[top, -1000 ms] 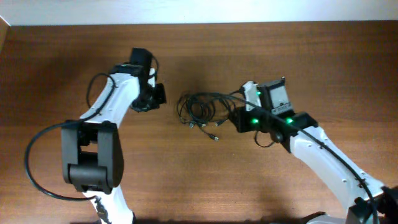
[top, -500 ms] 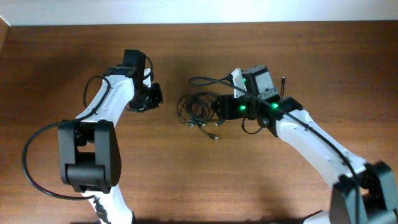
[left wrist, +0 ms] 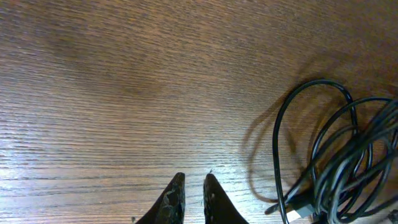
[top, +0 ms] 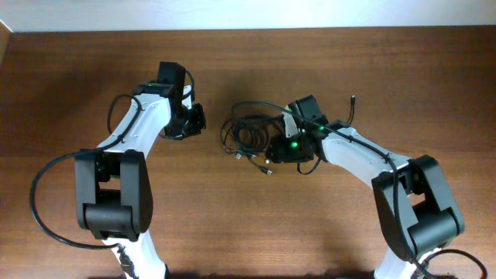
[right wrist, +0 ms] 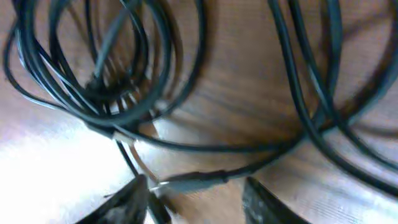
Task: Untangle cables
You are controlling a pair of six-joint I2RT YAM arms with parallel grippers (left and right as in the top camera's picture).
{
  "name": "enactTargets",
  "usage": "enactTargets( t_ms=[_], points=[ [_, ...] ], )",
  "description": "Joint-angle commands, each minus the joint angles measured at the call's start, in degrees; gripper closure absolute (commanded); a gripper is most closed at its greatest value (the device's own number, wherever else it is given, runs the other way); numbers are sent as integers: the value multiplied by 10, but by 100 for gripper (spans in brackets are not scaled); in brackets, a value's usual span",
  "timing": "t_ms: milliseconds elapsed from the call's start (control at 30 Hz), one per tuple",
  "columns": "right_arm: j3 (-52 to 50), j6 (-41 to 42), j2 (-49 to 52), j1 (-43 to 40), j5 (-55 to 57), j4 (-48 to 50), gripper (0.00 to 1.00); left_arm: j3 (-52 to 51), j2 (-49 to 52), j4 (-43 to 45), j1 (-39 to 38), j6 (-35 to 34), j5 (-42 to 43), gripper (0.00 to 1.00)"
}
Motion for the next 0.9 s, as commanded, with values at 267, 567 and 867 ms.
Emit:
enactTargets(
  t_ms=[267, 567, 867],
  points=[
    [31, 10, 4, 2, -14, -160, 63, -8, 5, 2, -2, -7, 6, 85],
    [173, -37, 4, 21, -12, -194, 52, -8, 5, 10, -3, -7, 6, 78],
    [169, -33, 54, 93, 39, -8, 53, -8, 5, 12, -3, -8, 6, 76]
  ],
)
